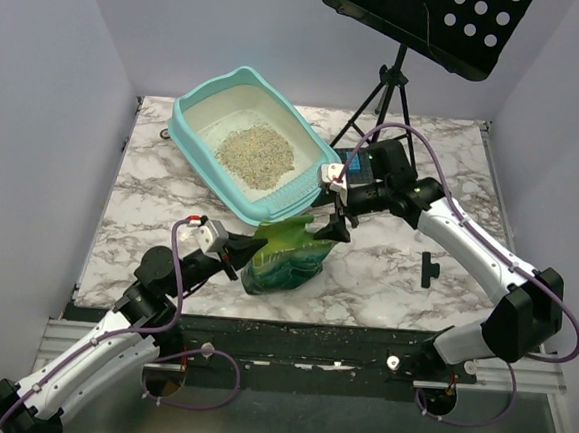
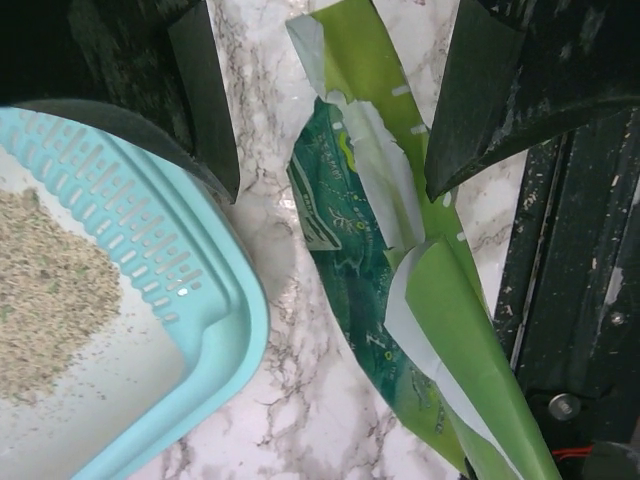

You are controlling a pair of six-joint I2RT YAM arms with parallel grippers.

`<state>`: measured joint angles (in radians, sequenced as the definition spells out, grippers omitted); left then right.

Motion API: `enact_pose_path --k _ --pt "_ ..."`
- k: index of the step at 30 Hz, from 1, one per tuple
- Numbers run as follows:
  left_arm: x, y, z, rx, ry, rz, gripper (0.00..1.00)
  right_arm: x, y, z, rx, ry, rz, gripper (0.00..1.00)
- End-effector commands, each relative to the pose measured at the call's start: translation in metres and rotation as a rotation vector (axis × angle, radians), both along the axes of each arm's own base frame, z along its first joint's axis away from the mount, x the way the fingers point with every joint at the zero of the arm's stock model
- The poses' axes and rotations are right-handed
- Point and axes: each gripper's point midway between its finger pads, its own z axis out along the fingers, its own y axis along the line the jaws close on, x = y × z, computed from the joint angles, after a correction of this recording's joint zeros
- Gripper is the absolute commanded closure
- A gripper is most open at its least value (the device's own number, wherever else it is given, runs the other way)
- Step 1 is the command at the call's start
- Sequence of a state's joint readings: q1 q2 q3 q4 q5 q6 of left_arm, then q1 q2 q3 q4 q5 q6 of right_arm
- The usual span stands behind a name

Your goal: Fill the litter box with clean litter

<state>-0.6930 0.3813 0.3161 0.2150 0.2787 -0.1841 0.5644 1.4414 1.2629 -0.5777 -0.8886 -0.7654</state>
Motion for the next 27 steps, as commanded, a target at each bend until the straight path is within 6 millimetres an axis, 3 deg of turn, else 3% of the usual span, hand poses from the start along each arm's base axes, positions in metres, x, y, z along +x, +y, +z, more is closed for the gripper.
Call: enact_pose_path --k 1,11,12,14,16,17,21,23,25,27 --pt "-0.01 0.007 0.05 -0.118 -0.149 -0.006 1.0 -0.018 0.01 -0.014 0.025 0.065 0.096 0.19" --pt "-0.011 0.013 0.057 -0.137 -0.183 0.015 1.0 -0.056 0.016 -0.05 -0.02 0.232 0.169 0.26" --pt "-0.012 0.013 0.058 -0.139 -0.185 0.015 1.0 -0.056 0.016 -0.053 -0.031 0.24 0.167 0.33" --pt "-0.013 0.013 0.058 -0.141 -0.19 0.01 1.0 -0.054 0.014 -0.056 -0.048 0.238 0.149 0.59" --pt "-0.013 0.013 0.059 -0.142 -0.193 0.009 1.0 -0.05 0.013 -0.056 -0.061 0.221 0.121 0.92" --pt "-0.013 0.014 0.06 -0.143 -0.199 0.011 1.0 -0.047 0.012 -0.055 -0.067 0.205 0.109 0.99" --pt "-0.007 0.023 0.068 -0.098 -0.274 0.077 1.0 -0.035 0.008 -0.047 -0.083 0.148 0.028 0.99" --pt "0.005 0.031 0.074 -0.039 -0.271 0.153 0.81 -0.023 0.009 -0.031 -0.059 0.123 -0.06 0.99" --pt "0.01 0.035 0.078 0.088 -0.32 0.177 0.54 -0.008 0.007 -0.017 -0.046 0.1 -0.171 1.0" --pt "0.013 0.036 0.08 0.192 -0.344 0.182 0.37 0.001 0.0 -0.004 -0.059 0.084 -0.261 1.0"
